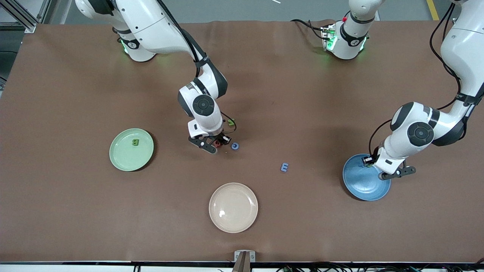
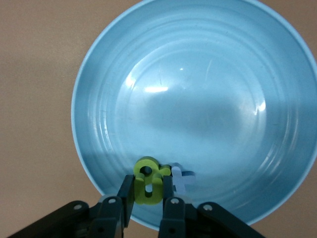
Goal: Sort upper and lower case letters into plates
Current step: 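Drop the u into the blue plate while the right gripper lifts the a, then place the a on the green plate while the left gripper grasps the m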
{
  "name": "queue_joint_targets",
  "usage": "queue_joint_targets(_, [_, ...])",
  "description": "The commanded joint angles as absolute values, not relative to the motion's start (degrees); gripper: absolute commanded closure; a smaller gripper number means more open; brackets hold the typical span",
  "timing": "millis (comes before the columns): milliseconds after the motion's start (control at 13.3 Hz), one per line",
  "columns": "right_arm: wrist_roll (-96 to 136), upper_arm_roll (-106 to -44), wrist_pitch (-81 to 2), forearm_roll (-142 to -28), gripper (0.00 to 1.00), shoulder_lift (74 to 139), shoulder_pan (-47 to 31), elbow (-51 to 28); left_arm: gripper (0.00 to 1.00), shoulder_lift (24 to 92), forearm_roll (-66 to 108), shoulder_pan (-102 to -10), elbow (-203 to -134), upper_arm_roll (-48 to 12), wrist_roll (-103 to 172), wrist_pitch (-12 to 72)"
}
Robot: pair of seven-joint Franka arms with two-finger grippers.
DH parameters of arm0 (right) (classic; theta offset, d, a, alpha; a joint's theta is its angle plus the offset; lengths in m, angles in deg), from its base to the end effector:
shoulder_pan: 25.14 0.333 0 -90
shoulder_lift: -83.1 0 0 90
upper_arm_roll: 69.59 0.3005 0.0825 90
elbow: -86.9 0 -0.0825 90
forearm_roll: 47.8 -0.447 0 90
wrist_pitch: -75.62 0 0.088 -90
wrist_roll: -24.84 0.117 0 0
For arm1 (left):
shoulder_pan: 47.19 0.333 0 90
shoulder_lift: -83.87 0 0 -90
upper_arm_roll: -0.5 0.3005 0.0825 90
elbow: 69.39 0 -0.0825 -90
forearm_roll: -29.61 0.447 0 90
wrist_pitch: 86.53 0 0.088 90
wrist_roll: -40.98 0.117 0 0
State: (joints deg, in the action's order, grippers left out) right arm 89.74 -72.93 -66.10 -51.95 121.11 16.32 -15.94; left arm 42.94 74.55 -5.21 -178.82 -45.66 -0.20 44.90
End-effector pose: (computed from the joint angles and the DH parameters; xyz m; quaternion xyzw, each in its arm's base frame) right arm 0.5395 0.4242 0.1095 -0.9675 0.2528 -0.0015 0.0096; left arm 0.6528 -0.0334 0.1463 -0.9940 -0.1041 -0.0075 0.0327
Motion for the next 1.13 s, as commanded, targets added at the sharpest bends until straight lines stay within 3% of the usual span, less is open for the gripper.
queue_joint_targets(0, [88.05,-72.67,-65.45,-50.61,1.0,120.72,13.81,-16.1,0.32,43.0,75.67,-5.0,-178.81,-45.82,0.11,45.48])
queue_joint_targets(75, [85.51,-72.67,-64.84,-50.7,1.0,120.19,12.84,-16.36,0.04,43.18,75.58,-5.0,-178.73,-45.82,-0.07,45.48])
queue_joint_targets(150, [83.49,-72.67,-63.09,-50.7,1.0,119.58,11.61,-16.37,0.0,43.35,75.49,-5.0,-178.46,-45.91,-0.07,45.48])
queue_joint_targets(525, [66.64,-72.67,-54.2,-50.7,1.0,109.4,1.87,-21.97,0.0,44.14,74.79,-5.26,-178.2,-50.38,-4.26,44.78])
queue_joint_targets(826, [50.89,-72.67,-56.03,-50.7,1.0,101.66,-7.28,-32.43,0.0,43.62,74.7,-11.82,-178.29,-53.03,-18.83,44.69])
queue_joint_targets(1051, [45.86,-72.67,-65.05,-50.7,1.0,100.23,-10.28,-40.43,0.0,42.57,74.79,-21.84,-176.71,-50.84,-30.37,44.78])
